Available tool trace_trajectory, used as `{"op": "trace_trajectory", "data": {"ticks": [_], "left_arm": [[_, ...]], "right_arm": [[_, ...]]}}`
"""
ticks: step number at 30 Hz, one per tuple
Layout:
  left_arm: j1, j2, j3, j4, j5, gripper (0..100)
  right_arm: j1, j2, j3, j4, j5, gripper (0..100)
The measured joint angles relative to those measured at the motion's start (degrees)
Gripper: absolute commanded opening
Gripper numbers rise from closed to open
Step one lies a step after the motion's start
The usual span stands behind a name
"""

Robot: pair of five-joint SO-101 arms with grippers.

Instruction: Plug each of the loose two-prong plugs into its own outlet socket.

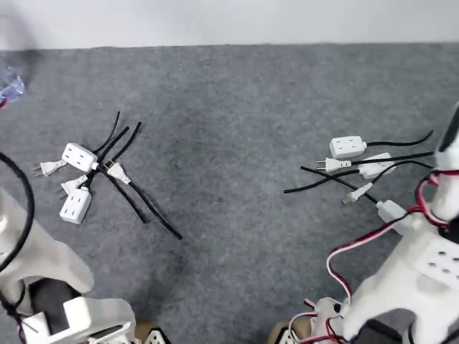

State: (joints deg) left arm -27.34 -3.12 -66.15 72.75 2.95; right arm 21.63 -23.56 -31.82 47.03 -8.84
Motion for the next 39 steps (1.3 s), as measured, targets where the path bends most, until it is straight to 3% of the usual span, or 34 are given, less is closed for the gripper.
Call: {"op": "trace_trajectory", "data": {"ticks": [10, 18, 21, 25, 33, 39], "left_arm": [[8.2, 2.6, 2.7, 9.1, -2.5, 22], [9.0, 7.7, 4.0, 19.5, -11.2, 22], [9.0, 11.4, 4.2, 25.3, -14.4, 21], [6.2, 15.4, 8.1, 26.5, -15.0, 21], [3.0, 24.9, 18.0, 26.5, -15.1, 21], [4.0, 34.8, 22.9, 26.5, -15.1, 21]], "right_arm": [[-15.0, 1.2, -7.2, 23.3, -6.6, 49.3], [-16.3, 1.4, -2.9, 41.5, -6.3, 49.3], [-16.3, 1.4, 5.0, 45.5, -1.7, 49.3], [-18.2, 1.5, 20.6, 43.3, 4.3, 49.3], [-20.3, 1.6, 54.6, 25.1, 7.4, 49.3], [-23.5, 1.6, 66.4, 19.7, -0.6, 49.3]]}}
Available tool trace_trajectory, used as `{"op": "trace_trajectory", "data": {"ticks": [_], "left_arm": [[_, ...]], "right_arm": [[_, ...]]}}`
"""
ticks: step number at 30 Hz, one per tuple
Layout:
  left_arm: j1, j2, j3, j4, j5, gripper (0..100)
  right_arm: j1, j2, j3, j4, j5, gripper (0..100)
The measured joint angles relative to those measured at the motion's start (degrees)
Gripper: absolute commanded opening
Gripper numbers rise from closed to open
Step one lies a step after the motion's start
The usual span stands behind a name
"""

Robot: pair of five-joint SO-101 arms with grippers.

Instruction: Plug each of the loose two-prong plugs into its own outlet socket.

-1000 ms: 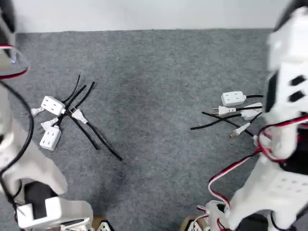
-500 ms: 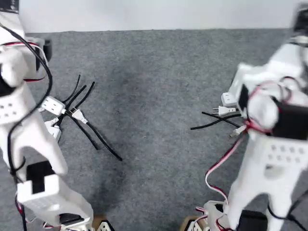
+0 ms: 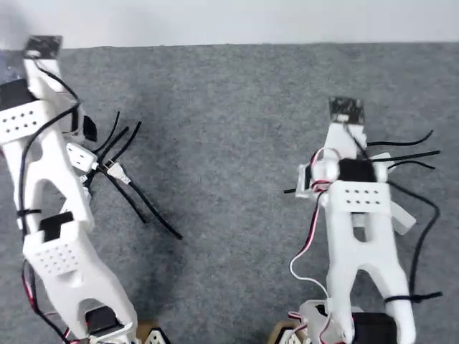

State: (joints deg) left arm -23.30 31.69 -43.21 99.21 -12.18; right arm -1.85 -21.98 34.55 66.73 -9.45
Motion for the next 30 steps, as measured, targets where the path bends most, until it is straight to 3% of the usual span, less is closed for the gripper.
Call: {"op": "trace_trajectory", "data": {"ticks": [4, 8, 14, 19, 30], "left_arm": [[0.2, 2.5, 0.1, 0.0, -0.1, 21], [-1.6, 3.5, 0.1, -5.5, -1.1, 21], [-8.6, 8.4, 0.1, -10.5, 14.8, 21], [-9.4, 14.8, 0.1, -10.7, 27.4, 21], [-6.3, 17.8, -0.7, -15.0, 31.1, 21]], "right_arm": [[-3.6, 0.0, 6.2, -4.3, -1.5, 49.4], [-8.6, 0.0, 11.5, -9.1, 4.1, 49.4], [-9.8, 0.0, 17.7, -17.2, 11.9, 49.4], [-10.5, 0.0, 20.3, -22.2, 13.5, 49.4], [-13.3, 0.0, 21.0, -23.1, 13.7, 49.4]]}}
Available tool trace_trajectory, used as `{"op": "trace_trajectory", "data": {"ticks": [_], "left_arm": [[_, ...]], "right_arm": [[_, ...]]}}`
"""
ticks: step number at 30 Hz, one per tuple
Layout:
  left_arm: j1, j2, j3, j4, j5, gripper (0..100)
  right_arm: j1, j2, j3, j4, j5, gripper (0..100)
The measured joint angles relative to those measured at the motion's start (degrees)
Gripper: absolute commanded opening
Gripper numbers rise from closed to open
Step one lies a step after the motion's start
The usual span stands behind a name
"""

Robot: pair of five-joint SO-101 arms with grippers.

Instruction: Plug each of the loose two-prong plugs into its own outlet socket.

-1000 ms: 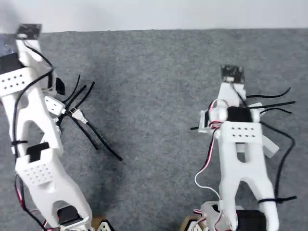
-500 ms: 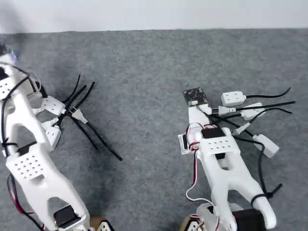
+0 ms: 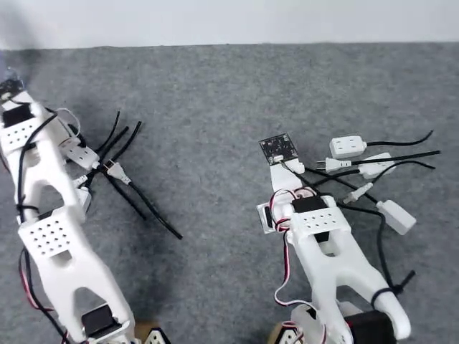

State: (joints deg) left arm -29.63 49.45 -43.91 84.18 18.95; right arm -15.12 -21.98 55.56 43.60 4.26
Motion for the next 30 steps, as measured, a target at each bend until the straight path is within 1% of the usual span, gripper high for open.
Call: {"op": "trace_trajectory", "data": {"ticks": [5, 8, 15, 17, 21, 22, 26, 30], "left_arm": [[2.1, 0.0, -0.4, -0.2, 3.9, 21], [3.1, 1.5, -0.4, -0.7, 4.1, 21], [3.0, 6.6, -1.6, -0.9, 4.4, 21], [2.7, 7.3, -2.7, -0.8, 4.4, 18], [2.5, 7.7, -5.7, 0.6, 4.7, 3], [2.5, 7.7, -6.9, 1.5, 4.7, 1], [3.2, 7.7, -12.5, 5.9, 4.0, 1], [5.2, 7.7, -15.9, 9.8, 0.5, 1]], "right_arm": [[0.1, 0.0, 0.0, 0.0, 0.0, 49.4], [-0.1, 0.0, 0.0, 0.0, 0.0, 49.4], [-0.1, 0.0, 0.0, 0.0, 0.0, 49.3], [0.0, 0.0, 0.0, 0.0, 0.0, 49.3], [0.0, 0.0, 0.0, 0.0, 0.0, 49.3], [-0.1, 0.0, 0.0, 0.0, 0.0, 49.3], [0.1, 0.0, 0.0, 0.0, 0.0, 49.3], [-0.1, 0.0, 0.0, 0.0, 0.0, 49.3]]}}
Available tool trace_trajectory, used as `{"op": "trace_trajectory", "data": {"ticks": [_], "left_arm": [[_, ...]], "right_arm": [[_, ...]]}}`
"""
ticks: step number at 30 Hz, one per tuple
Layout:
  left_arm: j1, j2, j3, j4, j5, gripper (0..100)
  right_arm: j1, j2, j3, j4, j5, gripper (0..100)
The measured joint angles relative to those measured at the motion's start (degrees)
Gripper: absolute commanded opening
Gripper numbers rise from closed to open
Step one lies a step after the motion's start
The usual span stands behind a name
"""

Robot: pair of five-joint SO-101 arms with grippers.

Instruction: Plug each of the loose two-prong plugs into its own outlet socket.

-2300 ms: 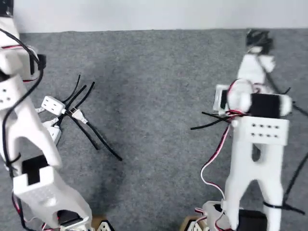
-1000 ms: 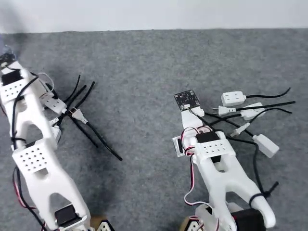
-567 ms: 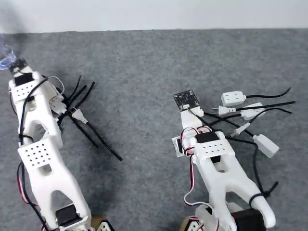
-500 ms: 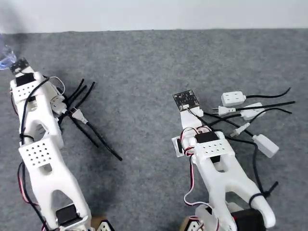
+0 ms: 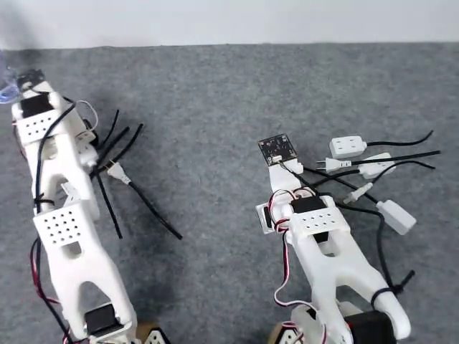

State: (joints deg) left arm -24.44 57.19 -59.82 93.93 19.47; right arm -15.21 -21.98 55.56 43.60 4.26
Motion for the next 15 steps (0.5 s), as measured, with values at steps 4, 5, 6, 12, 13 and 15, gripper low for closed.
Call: {"op": "trace_trajectory", "data": {"ticks": [4, 5, 6, 12, 13, 15], "left_arm": [[2.3, 0.0, -2.2, 2.0, -4.0, 1], [3.2, 0.0, -3.5, 3.2, -6.4, 1], [4.1, 0.0, -5.2, 4.1, -9.4, 2], [8.6, -5.9, -12.4, 4.9, -25.7, 1], [9.0, -7.2, -12.5, 5.0, -27.0, 1], [10.1, -9.6, -11.0, 5.1, -29.8, 1]], "right_arm": [[0.6, 0.0, 0.0, 0.0, 0.0, 49.3], [1.3, 0.0, 0.0, -0.5, 0.0, 49.3], [2.2, 0.0, 0.0, -1.2, 0.0, 49.3], [7.1, 0.0, 0.0, -6.2, 0.0, 49.3], [8.0, 0.0, 0.0, -6.9, 0.0, 49.3], [9.7, 0.0, 0.0, -8.4, 0.0, 49.3]]}}
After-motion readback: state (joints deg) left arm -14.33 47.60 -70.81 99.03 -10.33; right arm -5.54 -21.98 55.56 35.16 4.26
